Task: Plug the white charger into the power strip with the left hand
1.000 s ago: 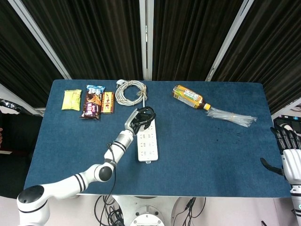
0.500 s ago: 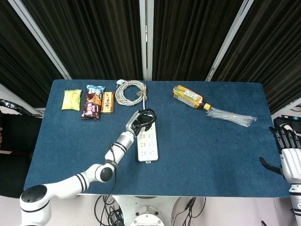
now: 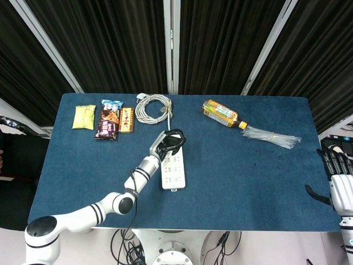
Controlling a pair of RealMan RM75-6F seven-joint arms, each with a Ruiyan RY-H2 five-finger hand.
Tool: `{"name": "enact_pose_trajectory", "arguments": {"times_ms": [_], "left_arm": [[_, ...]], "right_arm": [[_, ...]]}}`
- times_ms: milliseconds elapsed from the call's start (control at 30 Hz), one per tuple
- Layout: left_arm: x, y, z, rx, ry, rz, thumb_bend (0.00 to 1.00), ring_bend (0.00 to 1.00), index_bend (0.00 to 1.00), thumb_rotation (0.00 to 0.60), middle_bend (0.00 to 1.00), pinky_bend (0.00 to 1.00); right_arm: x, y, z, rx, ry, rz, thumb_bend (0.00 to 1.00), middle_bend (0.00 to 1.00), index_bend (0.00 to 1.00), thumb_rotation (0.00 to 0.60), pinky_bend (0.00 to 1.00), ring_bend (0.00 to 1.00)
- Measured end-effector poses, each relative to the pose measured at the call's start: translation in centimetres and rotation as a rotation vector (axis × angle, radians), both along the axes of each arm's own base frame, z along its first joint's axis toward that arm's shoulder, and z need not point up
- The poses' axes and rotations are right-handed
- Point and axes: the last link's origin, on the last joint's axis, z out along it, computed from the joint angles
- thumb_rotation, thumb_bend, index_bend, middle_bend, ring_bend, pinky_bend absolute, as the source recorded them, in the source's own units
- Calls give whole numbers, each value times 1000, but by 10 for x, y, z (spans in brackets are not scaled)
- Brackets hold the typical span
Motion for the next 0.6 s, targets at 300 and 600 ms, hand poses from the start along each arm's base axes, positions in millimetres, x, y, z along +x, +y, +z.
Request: {"name": "enact_pose_trajectory", "arguments": {"times_ms": [300, 600], "left_arm": [[-2, 1, -3, -9, 5, 14, 565, 852, 863, 600, 927, 894], [3, 2, 5, 6, -22, 5, 565, 848, 863, 600, 923, 892]], "right_arm": [[-1, 1, 0, -1, -2, -3, 129, 23, 0, 600, 0, 0], [0, 0, 1, -3, -1, -2, 128, 23, 0, 600, 0, 0]]}}
